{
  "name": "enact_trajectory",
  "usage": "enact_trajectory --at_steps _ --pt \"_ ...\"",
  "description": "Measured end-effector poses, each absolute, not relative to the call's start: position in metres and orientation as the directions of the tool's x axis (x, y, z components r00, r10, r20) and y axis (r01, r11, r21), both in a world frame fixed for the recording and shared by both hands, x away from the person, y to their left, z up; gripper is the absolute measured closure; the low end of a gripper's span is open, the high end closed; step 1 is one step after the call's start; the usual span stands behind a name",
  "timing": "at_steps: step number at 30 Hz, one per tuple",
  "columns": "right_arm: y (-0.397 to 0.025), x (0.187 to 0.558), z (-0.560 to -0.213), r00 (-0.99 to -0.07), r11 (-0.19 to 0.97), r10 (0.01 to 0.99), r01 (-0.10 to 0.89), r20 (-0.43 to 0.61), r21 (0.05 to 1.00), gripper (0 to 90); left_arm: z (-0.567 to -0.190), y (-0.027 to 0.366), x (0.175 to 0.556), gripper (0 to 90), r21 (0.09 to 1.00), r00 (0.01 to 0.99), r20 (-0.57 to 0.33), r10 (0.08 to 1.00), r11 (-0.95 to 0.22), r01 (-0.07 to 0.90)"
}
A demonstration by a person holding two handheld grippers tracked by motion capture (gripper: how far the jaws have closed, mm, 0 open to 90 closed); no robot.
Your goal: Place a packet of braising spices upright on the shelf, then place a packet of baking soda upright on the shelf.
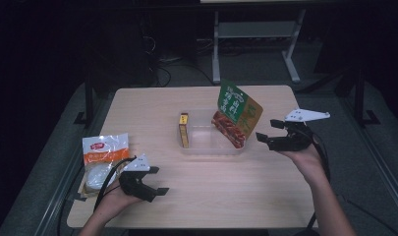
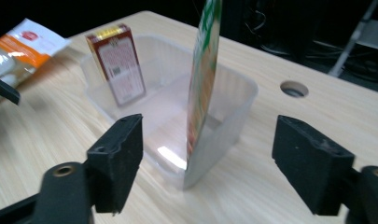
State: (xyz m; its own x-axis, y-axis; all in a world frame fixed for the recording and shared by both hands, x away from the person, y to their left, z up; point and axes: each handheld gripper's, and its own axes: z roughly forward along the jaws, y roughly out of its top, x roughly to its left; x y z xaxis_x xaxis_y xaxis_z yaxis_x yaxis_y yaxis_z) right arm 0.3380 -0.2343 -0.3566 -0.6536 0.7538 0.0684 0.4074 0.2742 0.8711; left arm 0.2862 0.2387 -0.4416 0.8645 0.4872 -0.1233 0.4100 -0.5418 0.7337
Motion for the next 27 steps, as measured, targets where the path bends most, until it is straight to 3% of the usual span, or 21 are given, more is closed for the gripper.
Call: enact_trajectory --at_steps 18,27 --pt "-0.222 0.303 -0.417 -0.717 0.383 0.693 0.454 0.075 0.804 18.6 -0.44 0.247 0.283 13.6 0.723 0.85 -0.1 0.517 -0.549 0.419" --pt "-0.221 0.289 -0.438 -0.732 0.403 0.672 0.483 0.107 0.777 15.1 -0.431 0.266 0.285 13.8 0.723 0.809 -0.072 0.583 -0.528 0.445"
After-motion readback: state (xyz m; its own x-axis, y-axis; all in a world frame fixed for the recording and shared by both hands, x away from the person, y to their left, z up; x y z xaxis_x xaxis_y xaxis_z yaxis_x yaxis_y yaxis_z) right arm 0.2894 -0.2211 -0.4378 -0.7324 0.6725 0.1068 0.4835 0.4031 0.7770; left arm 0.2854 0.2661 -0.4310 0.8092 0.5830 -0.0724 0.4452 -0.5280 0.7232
